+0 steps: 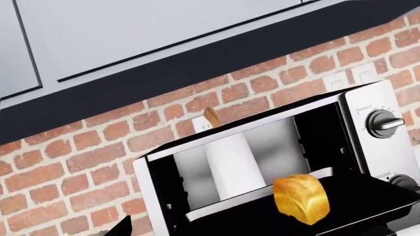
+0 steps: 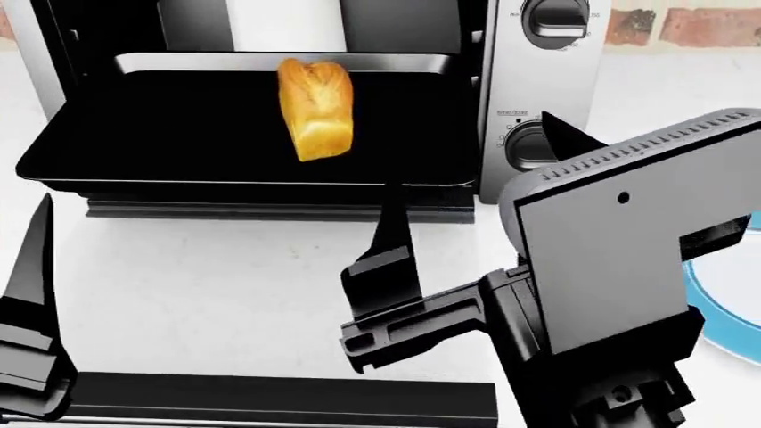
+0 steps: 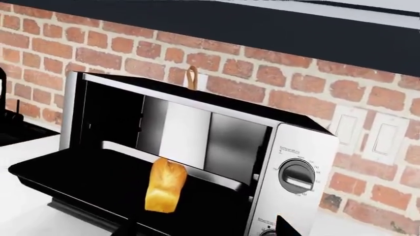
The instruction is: Pick the bread from the tray and place it on the plate on the counter.
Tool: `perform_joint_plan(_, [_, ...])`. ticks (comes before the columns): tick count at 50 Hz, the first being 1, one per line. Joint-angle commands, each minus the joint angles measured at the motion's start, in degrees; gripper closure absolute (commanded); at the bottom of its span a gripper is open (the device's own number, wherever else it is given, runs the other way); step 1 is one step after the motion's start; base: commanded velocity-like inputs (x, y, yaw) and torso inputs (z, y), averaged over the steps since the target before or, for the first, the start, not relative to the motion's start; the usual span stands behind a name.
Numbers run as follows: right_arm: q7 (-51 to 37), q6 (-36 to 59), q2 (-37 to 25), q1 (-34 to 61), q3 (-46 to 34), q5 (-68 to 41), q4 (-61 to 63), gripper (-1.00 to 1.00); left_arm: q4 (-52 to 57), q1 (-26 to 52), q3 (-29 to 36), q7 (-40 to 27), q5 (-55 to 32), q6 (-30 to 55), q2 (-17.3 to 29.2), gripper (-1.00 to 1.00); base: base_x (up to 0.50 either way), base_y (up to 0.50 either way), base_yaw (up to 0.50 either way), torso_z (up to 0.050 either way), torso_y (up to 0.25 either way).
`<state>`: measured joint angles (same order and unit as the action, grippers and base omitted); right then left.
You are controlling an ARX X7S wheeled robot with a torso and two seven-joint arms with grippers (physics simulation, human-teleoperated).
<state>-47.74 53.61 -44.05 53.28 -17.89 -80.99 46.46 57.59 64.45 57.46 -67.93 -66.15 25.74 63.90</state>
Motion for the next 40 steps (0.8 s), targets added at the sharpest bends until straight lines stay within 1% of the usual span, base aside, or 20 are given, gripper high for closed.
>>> perform_joint_plan(1, [1.52, 2.31, 0.84, 5.33, -1.77, -3.78, -3.91, -1.00, -0.37, -0.29, 0.36, 0.38, 0.01, -0.36, 0.04, -1.00, 0.00, 0.00, 0.00, 0.000, 0.000])
perform_joint_plan(5, [2.78, 1.62, 1.48, 6.15, -1.34, -5.67, -5.58, -1.00, -0.43, -0.44, 0.48, 0.49, 0.19, -0.57, 0.17, -1.00, 0.00, 0.00, 0.00, 0.000, 0.000])
perform_joint_plan(20, [4.71, 2.14, 3.55, 8.51, -3.05, -5.63, -8.23, -1.00, -0.82, -0.67, 1.16, 0.91, -0.35, -0.64, -0.41, -1.00, 0.00, 0.00, 0.00, 0.000, 0.000])
perform_joint_plan(40, [8.88, 3.24, 7.00, 13.23, -5.94, -2.02, -16.02, -1.00, -0.50, -1.63, 1.61, 0.92, 0.18, -1.83, 0.79, -1.00, 0.00, 0.00, 0.00, 0.000, 0.000])
